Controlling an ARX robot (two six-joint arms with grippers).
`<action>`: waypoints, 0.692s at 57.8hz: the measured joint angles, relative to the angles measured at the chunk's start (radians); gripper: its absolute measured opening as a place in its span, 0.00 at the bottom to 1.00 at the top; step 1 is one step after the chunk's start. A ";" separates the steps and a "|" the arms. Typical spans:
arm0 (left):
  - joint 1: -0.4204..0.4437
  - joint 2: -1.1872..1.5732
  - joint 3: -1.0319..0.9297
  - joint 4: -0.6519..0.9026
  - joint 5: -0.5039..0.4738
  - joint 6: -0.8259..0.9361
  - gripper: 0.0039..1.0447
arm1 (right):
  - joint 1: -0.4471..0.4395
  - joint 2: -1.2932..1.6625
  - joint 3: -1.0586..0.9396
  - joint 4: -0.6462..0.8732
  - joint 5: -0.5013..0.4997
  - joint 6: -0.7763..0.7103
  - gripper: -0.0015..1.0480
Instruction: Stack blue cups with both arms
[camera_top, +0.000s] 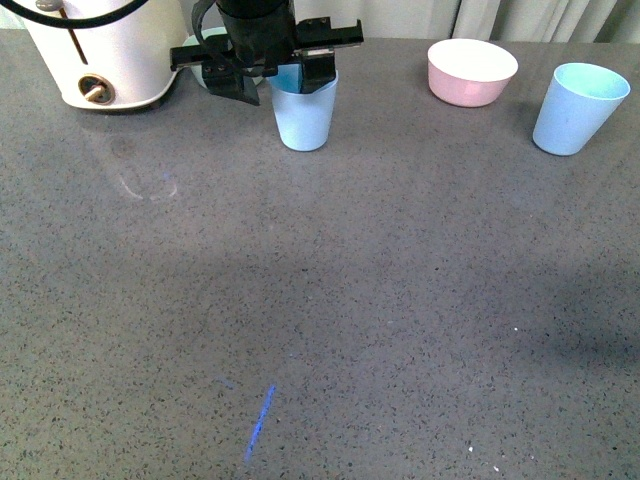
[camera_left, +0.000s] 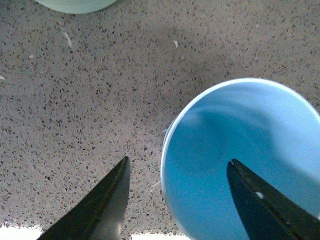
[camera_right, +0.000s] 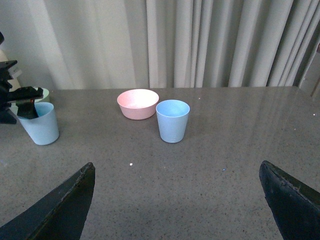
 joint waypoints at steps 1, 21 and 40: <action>-0.001 0.002 0.003 -0.007 -0.001 -0.001 0.48 | 0.000 0.000 0.000 0.000 0.000 0.000 0.91; -0.015 0.027 0.070 -0.087 -0.018 -0.026 0.02 | 0.000 0.000 0.000 0.000 0.000 0.000 0.91; -0.069 -0.071 -0.074 -0.056 0.013 -0.041 0.02 | 0.000 0.000 0.000 0.000 0.000 0.000 0.91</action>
